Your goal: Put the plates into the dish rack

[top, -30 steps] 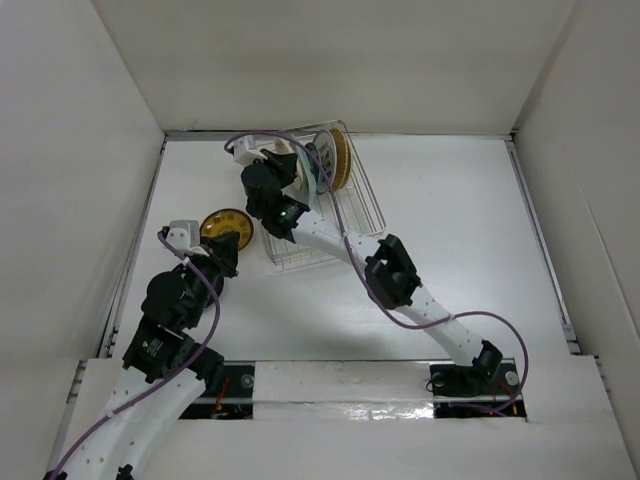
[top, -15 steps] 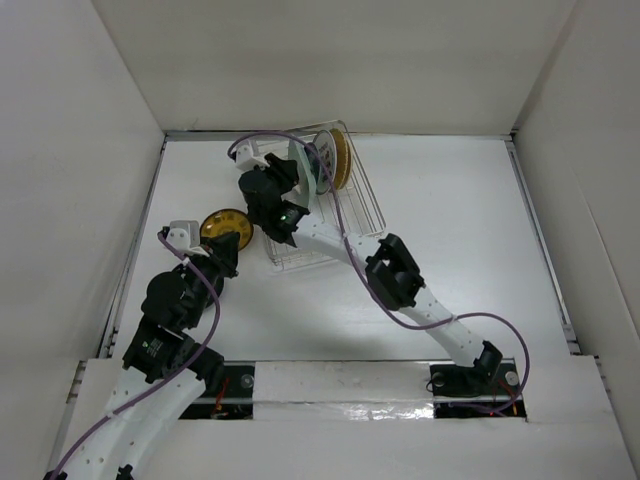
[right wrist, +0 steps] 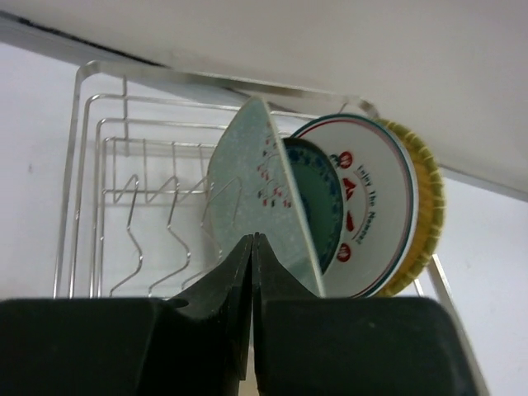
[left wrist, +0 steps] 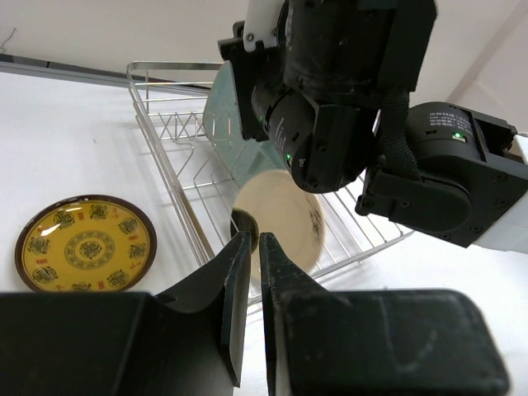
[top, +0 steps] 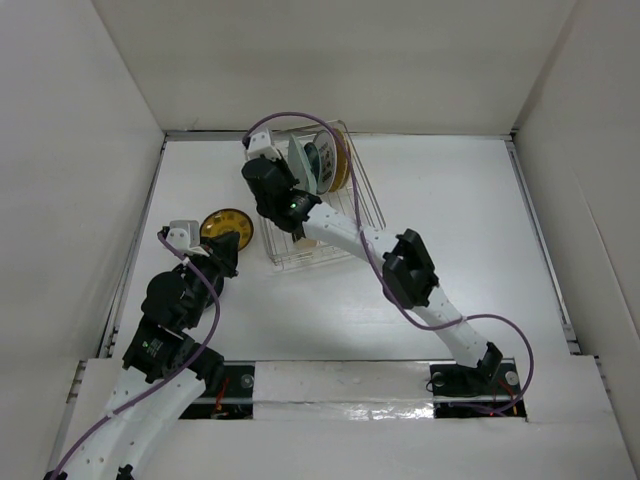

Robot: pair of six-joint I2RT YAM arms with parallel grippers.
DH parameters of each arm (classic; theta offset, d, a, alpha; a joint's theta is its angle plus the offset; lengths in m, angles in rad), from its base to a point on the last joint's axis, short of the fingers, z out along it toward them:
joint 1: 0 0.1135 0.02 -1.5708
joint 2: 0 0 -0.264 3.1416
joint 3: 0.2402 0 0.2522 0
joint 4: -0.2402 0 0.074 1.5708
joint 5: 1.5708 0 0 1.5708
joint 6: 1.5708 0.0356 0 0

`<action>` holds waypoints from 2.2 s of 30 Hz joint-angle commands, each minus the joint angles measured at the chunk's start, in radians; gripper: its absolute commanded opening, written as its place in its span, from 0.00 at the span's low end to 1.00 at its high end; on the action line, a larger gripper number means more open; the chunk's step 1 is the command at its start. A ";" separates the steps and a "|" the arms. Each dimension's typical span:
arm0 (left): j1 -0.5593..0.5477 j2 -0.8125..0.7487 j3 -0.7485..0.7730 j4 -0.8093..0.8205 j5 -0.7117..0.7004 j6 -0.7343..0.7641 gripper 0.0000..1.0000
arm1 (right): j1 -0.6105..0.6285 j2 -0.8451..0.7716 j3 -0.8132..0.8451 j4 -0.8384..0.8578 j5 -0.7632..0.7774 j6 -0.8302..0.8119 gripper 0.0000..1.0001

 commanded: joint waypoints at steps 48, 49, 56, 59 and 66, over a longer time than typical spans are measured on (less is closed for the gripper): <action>0.002 -0.044 0.010 0.050 0.038 -0.002 0.09 | -0.045 -0.603 -0.606 -0.278 -0.305 0.305 0.00; 0.002 -0.042 0.009 0.052 0.041 -0.002 0.09 | -0.045 -0.603 -0.596 -0.264 -0.303 0.298 0.00; 0.002 -0.039 0.010 0.049 0.035 -0.002 0.09 | -0.045 -0.393 -0.333 -0.173 -0.161 0.157 0.00; 0.002 -0.042 0.009 0.050 0.032 -0.002 0.09 | -0.065 -0.269 -0.184 -0.144 -0.110 0.100 0.00; 0.002 -0.039 0.009 0.052 0.036 0.000 0.09 | -0.097 -0.094 0.046 -0.107 -0.122 0.057 0.00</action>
